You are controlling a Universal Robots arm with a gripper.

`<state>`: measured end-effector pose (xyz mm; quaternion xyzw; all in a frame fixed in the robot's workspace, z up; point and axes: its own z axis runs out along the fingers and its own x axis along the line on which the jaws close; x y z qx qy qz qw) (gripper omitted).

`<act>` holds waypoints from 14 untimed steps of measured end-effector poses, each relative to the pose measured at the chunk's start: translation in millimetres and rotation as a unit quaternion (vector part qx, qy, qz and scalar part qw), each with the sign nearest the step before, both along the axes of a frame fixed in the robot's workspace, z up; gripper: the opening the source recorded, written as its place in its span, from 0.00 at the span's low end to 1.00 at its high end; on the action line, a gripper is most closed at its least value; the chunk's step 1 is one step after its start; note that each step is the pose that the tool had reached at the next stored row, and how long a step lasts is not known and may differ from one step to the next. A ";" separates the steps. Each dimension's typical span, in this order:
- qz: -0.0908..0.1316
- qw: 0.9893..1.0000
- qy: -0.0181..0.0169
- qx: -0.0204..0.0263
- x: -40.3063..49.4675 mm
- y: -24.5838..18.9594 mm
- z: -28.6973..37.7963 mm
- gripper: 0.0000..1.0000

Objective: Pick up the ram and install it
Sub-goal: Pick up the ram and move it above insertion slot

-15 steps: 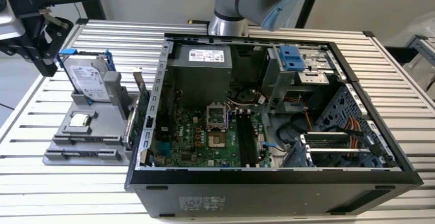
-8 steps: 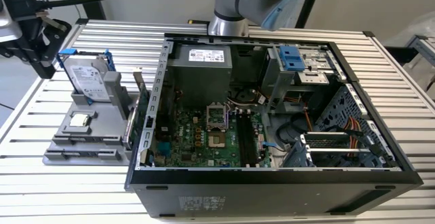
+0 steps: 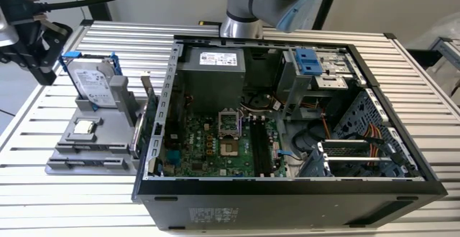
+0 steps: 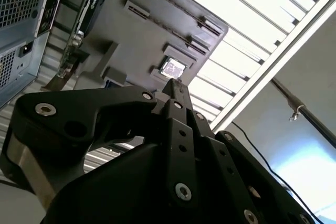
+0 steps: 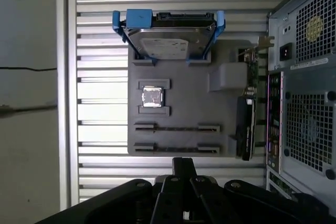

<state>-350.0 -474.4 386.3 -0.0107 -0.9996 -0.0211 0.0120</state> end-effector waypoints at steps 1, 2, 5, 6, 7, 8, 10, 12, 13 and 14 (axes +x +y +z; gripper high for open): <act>0.000 1.000 0.000 0.000 -0.4 -0.8 -0.1 0.00; 0.000 1.000 0.000 0.000 -0.7 -1.5 -0.1 0.00; 0.000 1.000 0.000 0.000 -0.8 -3.9 -0.1 0.00; 0.000 1.000 0.000 0.000 -0.8 -4.9 -0.2 0.00; 0.000 1.000 0.000 0.000 -0.9 -5.9 -0.2 0.00; 0.000 1.000 0.000 0.000 -0.8 -7.1 -0.1 0.00; 0.000 1.000 0.000 0.000 -0.8 -10.1 -0.2 0.00; 0.000 1.000 0.000 0.000 -0.8 -13.3 -0.2 0.00; 0.000 1.000 0.000 0.000 -0.9 -14.8 -0.2 0.00; 0.000 1.000 0.000 0.000 -0.8 -15.8 -0.2 0.00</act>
